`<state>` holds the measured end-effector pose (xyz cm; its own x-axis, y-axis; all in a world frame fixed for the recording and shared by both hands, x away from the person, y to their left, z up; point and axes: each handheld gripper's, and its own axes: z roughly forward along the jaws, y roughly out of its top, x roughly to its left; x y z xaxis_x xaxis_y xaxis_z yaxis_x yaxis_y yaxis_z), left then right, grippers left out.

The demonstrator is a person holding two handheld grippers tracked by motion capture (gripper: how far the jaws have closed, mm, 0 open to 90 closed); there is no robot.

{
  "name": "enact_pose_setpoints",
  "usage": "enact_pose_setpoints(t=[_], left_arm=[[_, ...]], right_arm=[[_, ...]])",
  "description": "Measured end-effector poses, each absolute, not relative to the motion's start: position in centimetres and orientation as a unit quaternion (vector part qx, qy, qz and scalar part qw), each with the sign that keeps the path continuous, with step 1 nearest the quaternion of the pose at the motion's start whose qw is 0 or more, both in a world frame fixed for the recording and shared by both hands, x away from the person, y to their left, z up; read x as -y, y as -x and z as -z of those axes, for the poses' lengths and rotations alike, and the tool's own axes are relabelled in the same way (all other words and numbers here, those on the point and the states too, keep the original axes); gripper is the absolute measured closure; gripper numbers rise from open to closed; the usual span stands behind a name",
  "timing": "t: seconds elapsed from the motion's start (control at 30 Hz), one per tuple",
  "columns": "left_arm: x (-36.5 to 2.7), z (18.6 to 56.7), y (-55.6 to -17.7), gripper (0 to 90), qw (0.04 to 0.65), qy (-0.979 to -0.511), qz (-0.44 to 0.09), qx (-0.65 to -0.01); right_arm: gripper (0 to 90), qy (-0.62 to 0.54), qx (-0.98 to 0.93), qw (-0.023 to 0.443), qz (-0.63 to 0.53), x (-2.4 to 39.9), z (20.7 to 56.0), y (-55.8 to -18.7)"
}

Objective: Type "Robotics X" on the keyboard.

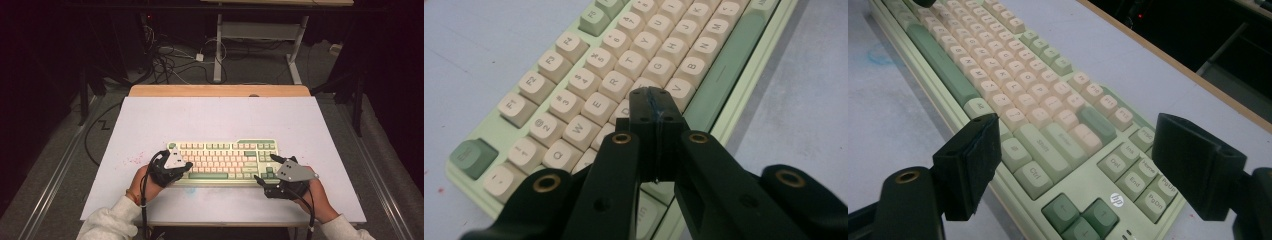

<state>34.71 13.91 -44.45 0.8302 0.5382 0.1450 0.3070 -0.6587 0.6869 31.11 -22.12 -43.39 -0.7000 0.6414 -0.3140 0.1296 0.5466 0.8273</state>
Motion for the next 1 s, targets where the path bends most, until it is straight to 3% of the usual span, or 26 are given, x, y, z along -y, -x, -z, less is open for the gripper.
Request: enact_pose_setpoints(t=[1.0], left_arm=[[-12.0, 45.3, -35.7, 87.6, 0.325, -0.904, -0.162, -0.226]], right_arm=[[21.0, -0.229, -0.828, 0.308, -0.408, 21.9, 43.6, -31.1]])
